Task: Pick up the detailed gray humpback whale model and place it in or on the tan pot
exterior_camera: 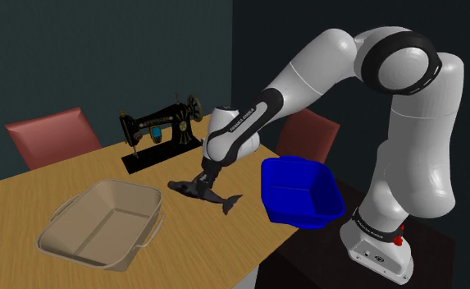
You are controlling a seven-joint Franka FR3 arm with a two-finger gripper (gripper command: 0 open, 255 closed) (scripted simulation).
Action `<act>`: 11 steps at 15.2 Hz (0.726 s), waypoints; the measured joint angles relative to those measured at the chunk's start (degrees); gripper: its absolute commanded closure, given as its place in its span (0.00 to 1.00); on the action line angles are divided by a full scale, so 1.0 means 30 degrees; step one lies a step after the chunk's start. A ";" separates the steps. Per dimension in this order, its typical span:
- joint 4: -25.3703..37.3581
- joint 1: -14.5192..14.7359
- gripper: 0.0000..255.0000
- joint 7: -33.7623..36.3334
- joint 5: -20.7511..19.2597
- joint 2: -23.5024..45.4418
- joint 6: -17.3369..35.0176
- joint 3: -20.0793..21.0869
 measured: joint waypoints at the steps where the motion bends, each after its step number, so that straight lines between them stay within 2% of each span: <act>1: -0.0035 0.0045 1.00 0.0129 -0.0103 -0.0184 -0.0139 -0.0046; 11: 0.0084 0.0267 1.00 0.1420 -0.1361 -0.2181 -0.2178 -0.0559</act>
